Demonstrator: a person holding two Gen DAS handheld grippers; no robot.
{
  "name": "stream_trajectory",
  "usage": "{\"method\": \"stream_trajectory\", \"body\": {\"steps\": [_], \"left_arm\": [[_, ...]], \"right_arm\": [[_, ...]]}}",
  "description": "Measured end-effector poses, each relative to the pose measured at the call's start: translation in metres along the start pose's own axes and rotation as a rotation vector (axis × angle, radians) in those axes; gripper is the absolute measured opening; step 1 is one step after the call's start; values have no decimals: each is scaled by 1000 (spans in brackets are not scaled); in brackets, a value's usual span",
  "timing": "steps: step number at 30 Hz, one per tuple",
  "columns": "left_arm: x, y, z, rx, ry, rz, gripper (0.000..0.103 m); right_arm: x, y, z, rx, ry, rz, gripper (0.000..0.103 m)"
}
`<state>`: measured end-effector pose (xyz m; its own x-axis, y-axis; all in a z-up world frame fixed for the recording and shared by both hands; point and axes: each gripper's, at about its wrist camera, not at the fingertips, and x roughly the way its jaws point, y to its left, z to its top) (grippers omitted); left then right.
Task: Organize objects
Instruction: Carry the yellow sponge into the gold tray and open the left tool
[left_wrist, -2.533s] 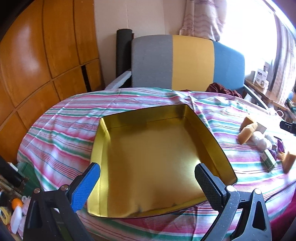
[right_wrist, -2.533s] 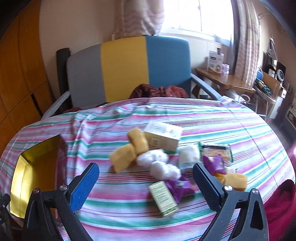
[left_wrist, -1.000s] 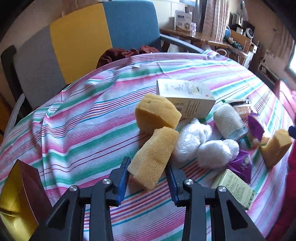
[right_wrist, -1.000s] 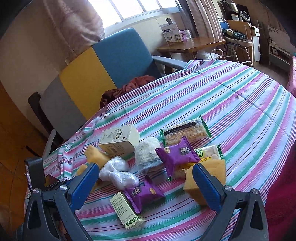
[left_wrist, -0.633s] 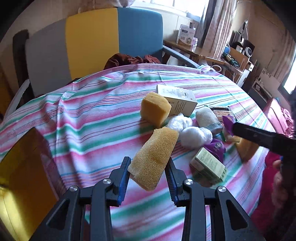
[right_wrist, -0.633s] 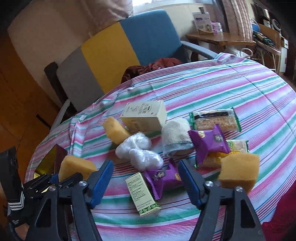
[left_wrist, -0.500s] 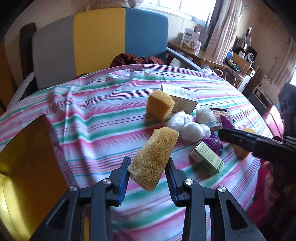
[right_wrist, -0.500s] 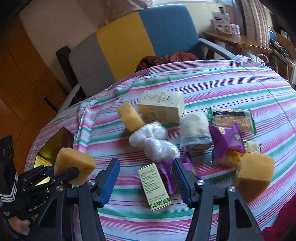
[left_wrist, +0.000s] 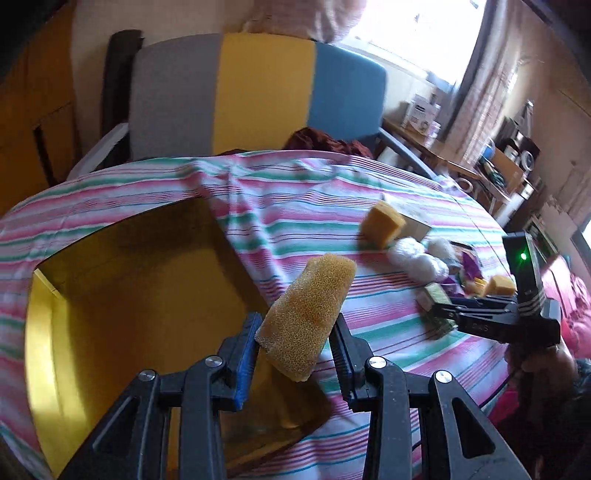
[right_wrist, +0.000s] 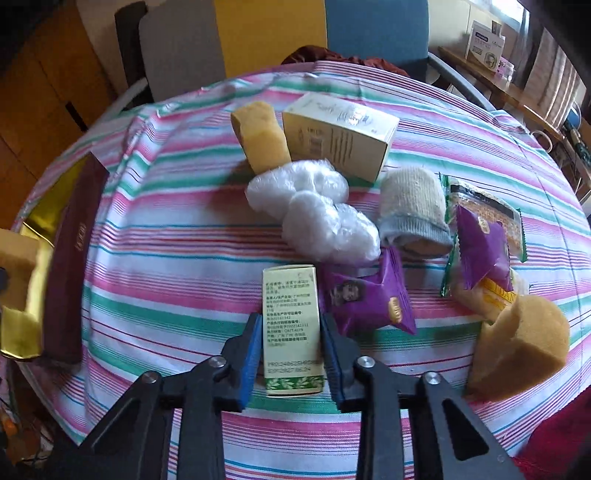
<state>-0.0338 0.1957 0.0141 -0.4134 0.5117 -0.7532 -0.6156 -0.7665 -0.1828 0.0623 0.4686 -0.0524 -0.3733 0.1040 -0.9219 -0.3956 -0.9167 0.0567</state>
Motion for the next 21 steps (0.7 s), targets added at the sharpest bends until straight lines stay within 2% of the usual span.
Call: {"method": "stream_trajectory", "body": {"steps": [5, 8, 10, 13, 21], "left_arm": [[-9, 78, -2, -145, 3, 139, 38], [-10, 120, -1, -206, -7, 246, 38], [-6, 146, 1, -261, 2, 288, 38], [4, 173, 5, -329, 15, 349, 38], [34, 212, 19, -380, 51, 464, 39]], "right_arm": [[0, 2, -2, -24, -5, -10, 29], [1, 0, -2, -24, -6, -10, 29], [1, 0, -3, -24, -6, -10, 29], [2, -1, -2, -25, -7, -10, 29], [3, -3, -2, -26, -7, -9, 29]]}}
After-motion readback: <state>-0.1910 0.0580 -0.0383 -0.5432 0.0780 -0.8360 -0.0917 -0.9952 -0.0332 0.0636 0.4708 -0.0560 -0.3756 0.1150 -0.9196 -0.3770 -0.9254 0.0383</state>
